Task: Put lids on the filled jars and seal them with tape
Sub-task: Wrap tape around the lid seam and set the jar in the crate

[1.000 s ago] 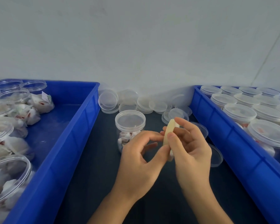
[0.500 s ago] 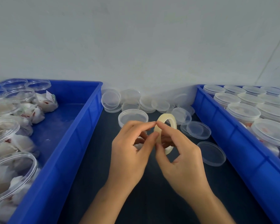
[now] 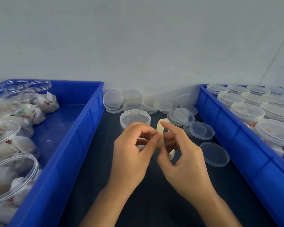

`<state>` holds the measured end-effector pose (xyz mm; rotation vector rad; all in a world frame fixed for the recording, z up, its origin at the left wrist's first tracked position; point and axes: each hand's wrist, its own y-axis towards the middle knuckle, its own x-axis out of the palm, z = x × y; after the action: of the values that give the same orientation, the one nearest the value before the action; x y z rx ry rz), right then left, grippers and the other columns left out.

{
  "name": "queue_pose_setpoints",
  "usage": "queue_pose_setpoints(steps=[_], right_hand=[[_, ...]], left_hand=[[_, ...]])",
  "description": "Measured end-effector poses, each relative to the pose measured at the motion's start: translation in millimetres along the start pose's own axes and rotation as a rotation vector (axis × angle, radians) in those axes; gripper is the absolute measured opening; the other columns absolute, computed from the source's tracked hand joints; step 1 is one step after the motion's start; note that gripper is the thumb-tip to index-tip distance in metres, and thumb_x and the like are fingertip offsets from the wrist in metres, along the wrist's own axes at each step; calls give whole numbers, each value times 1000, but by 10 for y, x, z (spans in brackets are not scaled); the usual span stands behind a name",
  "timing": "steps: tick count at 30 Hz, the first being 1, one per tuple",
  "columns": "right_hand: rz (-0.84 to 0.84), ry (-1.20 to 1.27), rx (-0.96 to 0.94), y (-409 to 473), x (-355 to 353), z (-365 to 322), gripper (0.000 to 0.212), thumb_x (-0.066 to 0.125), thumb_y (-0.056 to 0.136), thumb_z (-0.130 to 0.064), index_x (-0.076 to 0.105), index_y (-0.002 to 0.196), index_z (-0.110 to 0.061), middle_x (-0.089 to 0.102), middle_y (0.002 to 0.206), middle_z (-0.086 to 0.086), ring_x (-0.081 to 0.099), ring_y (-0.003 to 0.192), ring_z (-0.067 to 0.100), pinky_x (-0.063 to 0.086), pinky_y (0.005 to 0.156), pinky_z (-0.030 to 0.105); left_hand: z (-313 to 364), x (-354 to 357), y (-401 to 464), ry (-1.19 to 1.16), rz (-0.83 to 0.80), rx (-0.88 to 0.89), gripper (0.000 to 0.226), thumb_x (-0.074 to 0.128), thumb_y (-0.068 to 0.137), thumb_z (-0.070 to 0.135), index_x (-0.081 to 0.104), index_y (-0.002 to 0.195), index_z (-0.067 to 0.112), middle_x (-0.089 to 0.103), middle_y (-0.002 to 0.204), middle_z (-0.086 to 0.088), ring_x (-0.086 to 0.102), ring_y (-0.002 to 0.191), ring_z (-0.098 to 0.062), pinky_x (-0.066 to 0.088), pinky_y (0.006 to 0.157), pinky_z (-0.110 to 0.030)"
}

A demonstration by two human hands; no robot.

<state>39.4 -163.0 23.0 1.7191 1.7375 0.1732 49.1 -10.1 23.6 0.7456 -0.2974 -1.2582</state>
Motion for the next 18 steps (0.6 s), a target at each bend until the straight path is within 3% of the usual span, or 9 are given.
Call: queue_pose_setpoints(steps=[7, 12, 16, 18], right_hand=[[2, 60, 74, -7, -7, 16, 61, 73, 92, -6, 56, 144, -33, 71, 106, -17, 71, 101, 12, 56, 76, 15], [-21, 143, 131, 0, -20, -7, 51, 70, 96, -7, 61, 136, -37, 75, 105, -14, 75, 97, 15, 62, 79, 35], [-108, 200, 188, 35, -78, 26, 49, 53, 101, 2, 66, 131, -35, 78, 110, -6, 76, 103, 20, 62, 89, 44], [-139, 155, 164, 49, -91, 31, 55, 47, 102, 7, 68, 127, -37, 79, 109, -10, 75, 106, 15, 61, 89, 39]], left_hand=[[24, -3, -5, 11, -7, 63, 10, 80, 92, 1, 76, 95, 9, 73, 95, 7, 73, 90, -18, 60, 75, -30], [15, 11, -16, -5, -10, 57, 12, 79, 92, -2, 76, 96, 10, 74, 95, 9, 74, 91, -16, 60, 75, -25], [-1, 4, -23, -40, -21, 20, 11, 77, 95, 1, 76, 101, 10, 75, 97, 7, 75, 92, -19, 61, 74, -26], [-8, -1, -29, -26, -30, 27, 12, 76, 96, 1, 75, 103, 11, 75, 98, 7, 75, 92, -18, 61, 74, -26]])
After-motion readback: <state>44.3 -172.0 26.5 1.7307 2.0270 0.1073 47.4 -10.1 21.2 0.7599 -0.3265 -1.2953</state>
